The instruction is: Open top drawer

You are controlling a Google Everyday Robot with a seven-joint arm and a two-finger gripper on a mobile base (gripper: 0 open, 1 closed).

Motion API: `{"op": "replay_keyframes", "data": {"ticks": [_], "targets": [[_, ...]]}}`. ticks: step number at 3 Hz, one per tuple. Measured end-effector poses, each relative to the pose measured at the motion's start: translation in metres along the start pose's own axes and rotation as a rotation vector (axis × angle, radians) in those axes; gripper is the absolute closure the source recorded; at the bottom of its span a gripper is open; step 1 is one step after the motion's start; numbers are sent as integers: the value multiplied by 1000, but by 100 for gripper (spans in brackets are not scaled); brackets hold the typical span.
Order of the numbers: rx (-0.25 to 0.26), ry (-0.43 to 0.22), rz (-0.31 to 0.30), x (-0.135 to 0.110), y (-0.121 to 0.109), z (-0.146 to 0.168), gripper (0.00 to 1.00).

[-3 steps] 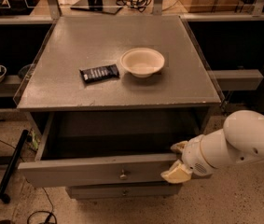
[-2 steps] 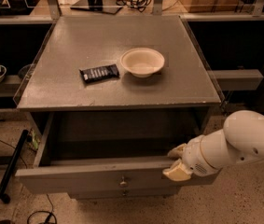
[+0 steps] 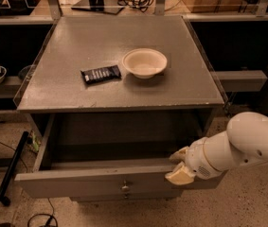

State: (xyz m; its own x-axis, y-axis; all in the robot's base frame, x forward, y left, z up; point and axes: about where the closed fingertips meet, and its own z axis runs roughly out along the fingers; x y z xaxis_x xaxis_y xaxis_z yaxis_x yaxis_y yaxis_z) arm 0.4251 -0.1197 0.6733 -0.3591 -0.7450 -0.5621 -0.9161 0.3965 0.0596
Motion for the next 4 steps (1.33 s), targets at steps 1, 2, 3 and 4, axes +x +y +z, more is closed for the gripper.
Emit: {"op": "replay_keyframes", "data": {"ticks": [1, 2, 3, 4], "targets": [[2, -5, 15, 5, 11, -9, 100], [4, -9, 27, 9, 17, -14, 100], [16, -14, 55, 17, 28, -23, 100], [22, -16, 69, 21, 33, -26, 100]]}}
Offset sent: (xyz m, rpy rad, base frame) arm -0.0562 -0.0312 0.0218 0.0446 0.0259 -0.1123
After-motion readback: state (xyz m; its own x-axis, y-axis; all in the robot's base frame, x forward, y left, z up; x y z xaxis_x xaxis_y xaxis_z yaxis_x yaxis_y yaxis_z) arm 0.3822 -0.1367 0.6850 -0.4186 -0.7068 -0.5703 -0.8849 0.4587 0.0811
